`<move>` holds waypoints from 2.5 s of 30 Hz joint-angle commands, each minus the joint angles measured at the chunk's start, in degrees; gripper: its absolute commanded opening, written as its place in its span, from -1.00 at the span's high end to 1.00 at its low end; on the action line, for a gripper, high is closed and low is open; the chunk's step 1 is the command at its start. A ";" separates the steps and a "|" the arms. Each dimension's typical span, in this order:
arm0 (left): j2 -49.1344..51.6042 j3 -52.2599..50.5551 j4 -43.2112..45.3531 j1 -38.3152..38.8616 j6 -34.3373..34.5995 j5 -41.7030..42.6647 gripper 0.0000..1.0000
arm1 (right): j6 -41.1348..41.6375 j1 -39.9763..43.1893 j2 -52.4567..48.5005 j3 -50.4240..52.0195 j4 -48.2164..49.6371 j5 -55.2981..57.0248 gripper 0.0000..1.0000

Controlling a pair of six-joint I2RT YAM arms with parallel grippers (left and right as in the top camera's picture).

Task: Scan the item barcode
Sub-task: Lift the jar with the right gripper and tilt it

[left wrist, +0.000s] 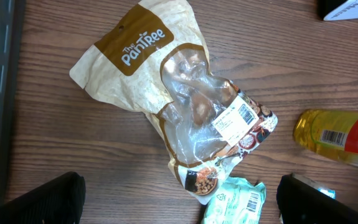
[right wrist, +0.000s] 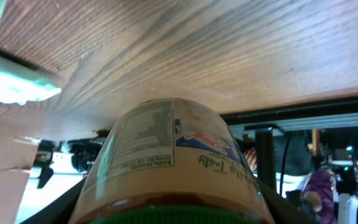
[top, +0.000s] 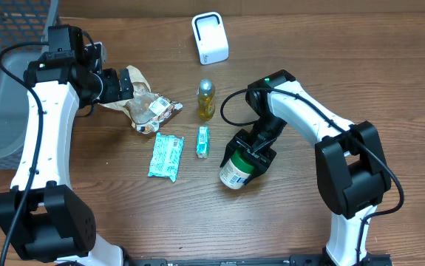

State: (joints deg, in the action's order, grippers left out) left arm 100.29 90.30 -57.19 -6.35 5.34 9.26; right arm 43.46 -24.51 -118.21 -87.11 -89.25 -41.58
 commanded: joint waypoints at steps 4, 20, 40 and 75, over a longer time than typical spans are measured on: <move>-0.22 0.11 0.07 0.37 -1.73 0.68 -0.99 | 0.00 -0.07 1.53 -1.75 -0.83 -6.62 -0.11; -0.22 0.11 0.09 0.37 -1.73 0.68 -0.99 | 0.02 -0.07 1.53 -1.75 -5.07 -11.26 -0.08; -0.22 0.11 0.07 0.37 -1.73 0.68 -0.99 | 0.02 -0.07 1.53 -1.75 -5.84 -15.10 -0.09; -0.22 0.11 0.07 0.37 -1.73 0.68 -0.99 | -0.37 -0.07 1.53 -1.75 10.91 0.66 0.02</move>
State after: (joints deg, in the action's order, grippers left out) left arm 100.29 90.30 -57.17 -6.35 5.34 9.26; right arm 43.33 -24.51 -118.21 -87.22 -81.01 -47.44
